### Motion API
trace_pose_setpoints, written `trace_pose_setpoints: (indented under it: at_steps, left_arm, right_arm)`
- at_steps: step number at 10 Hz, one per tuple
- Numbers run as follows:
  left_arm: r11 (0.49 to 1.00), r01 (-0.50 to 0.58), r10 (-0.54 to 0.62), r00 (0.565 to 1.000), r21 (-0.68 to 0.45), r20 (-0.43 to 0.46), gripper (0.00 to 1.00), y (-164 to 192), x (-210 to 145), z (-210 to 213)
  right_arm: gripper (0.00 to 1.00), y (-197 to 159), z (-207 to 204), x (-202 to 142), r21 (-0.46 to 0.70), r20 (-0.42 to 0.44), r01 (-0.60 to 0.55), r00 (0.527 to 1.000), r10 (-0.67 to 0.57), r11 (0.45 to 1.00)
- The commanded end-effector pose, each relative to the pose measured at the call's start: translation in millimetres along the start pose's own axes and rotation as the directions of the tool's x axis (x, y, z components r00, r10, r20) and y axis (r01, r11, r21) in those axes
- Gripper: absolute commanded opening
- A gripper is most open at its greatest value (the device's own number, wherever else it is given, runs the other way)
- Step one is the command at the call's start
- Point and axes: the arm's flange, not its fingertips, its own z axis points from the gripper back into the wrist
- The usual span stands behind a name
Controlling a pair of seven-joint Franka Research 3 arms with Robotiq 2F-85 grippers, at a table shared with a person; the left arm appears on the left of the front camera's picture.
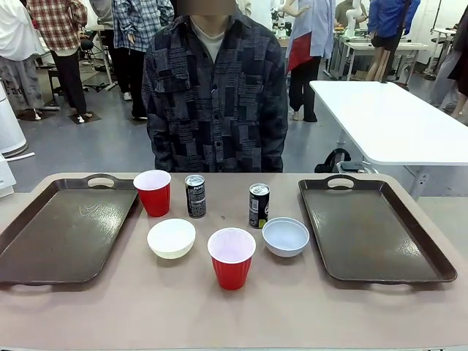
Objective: Prepare tableware on both trays.
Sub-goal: Pick up a Picnic Bowl from the table and place it on a Handle tray.
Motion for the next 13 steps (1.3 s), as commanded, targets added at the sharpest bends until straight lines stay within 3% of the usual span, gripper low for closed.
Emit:
trace_pose_setpoints:
  at_steps: [1, 2, 13]
  left_arm:
    - [0.999, 0.048, -0.048, 0.999, 0.012, 0.013, 1.0, -5, -7, -4]
    - [1.0, 0.0, 0.0, 1.0, 0.0, 0.0, 1.0, 0, 0, 0]
    - [1.0, 0.0, 0.0, 1.0, 0.0, 0.0, 1.0, 0, 0, 0]
  right_arm:
    - [1.0, 14, -30, -28, 0.008, -0.004, -0.007, 1.0, 0.007, 1.0]
    - [1.0, 0, 0, 0, 0.0, 0.0, 0.0, 1.0, 0.0, 1.0]
    - [1.0, 0, 0, 0, 0.0, 0.0, 0.0, 1.0, 0.0, 1.0]
